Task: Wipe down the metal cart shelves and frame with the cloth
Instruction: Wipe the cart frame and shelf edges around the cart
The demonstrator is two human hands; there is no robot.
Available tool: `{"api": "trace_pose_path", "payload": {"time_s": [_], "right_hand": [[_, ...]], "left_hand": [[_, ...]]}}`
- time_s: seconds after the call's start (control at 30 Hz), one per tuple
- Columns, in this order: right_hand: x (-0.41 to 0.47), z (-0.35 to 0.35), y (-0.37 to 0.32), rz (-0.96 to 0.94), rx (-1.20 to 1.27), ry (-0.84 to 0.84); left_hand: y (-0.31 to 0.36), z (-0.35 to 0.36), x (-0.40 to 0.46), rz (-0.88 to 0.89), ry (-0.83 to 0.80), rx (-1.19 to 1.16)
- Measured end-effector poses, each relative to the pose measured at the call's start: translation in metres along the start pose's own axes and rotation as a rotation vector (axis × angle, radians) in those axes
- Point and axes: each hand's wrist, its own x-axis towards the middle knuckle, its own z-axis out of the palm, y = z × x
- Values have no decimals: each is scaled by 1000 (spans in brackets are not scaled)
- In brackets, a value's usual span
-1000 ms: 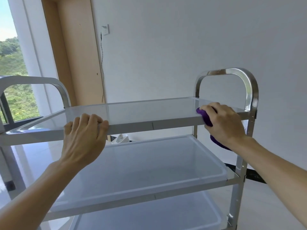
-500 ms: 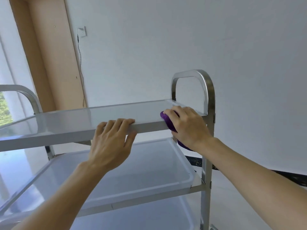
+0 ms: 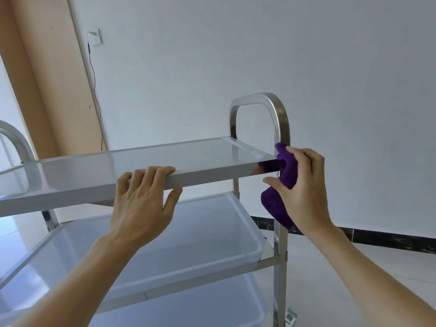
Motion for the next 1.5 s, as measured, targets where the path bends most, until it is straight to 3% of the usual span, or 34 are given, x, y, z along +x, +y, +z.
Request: {"api": "trace_pose_path", "payload": {"time_s": [0.1, 0.2, 0.3, 0.53, 0.63, 0.77, 0.9, 1.1, 1.23, 1.5], "right_hand": [[-1, 10, 6, 283, 125, 101], [-3, 25, 4, 437, 203, 44], [-14, 41, -2, 415, 178, -74], [-21, 46, 16, 339, 18, -140], [-52, 49, 31, 430, 41, -163], [-121, 52, 59, 635, 130, -336], [-123, 52, 68, 725, 171, -417], [-45, 44, 43, 574, 267, -237], [-36, 42, 40, 553, 284, -248], [-118, 35, 80, 752, 321, -618]], "left_hand": [[0, 2, 0, -3, 26, 5], [1, 4, 0, -5, 38, 4], [2, 7, 1, -11, 48, 4], [3, 12, 3, -10, 70, 6], [3, 13, 2, -1, 69, -5], [2, 14, 3, 19, 69, -2], [4, 16, 5, 18, 61, 1], [4, 17, 4, 31, 62, -2], [4, 16, 3, 30, 58, -12], [1, 14, 4, 59, 33, -7]]}}
